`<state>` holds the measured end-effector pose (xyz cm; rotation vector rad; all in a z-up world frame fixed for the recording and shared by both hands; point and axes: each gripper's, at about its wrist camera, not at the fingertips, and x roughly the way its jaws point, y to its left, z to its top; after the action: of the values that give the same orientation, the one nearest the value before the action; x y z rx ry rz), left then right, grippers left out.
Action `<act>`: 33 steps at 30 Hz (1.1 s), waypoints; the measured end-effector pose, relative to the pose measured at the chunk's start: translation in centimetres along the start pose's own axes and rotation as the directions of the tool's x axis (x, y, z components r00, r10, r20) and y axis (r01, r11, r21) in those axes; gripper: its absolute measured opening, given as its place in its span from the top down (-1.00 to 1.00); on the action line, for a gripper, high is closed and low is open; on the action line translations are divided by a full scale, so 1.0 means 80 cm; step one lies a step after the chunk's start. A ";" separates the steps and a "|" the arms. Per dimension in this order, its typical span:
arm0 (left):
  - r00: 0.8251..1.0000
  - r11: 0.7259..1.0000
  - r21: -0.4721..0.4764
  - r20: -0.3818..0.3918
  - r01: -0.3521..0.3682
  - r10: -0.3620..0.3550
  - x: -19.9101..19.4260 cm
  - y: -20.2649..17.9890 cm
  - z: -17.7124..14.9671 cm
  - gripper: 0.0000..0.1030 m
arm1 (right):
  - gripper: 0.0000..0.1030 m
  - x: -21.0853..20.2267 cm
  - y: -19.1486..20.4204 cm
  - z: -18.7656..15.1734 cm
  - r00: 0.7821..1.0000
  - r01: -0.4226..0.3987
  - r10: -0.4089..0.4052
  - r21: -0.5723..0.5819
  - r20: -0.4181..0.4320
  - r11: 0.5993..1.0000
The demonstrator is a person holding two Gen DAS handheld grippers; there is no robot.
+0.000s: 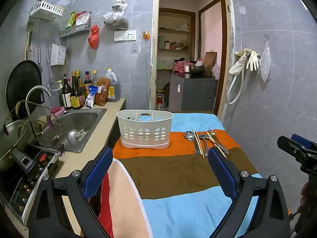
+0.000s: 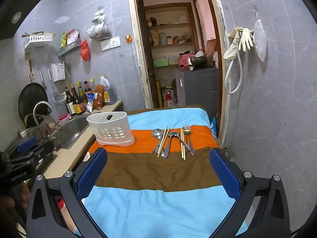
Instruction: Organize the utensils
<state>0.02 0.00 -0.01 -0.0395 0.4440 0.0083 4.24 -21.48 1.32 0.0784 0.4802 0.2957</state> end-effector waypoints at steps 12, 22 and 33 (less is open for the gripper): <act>1.000 1.000 -0.011 -0.009 0.006 -0.006 0.002 0.000 0.000 -0.83 | -1.00 -0.001 0.002 0.000 1.000 0.001 -0.001 -0.001 0.001 1.000; 1.000 1.000 -0.021 -0.011 0.008 -0.008 0.005 0.007 -0.004 -0.83 | -1.00 0.000 0.001 0.001 1.000 -0.001 0.001 0.001 0.001 1.000; 1.000 1.000 -0.020 -0.012 0.003 -0.004 0.006 0.011 -0.005 -0.83 | -1.00 0.000 0.001 0.002 1.000 0.001 -0.001 0.001 0.001 1.000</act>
<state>0.29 0.86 -0.60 -0.0596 0.4558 0.0090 4.25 -21.38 1.48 0.0789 0.4790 0.2949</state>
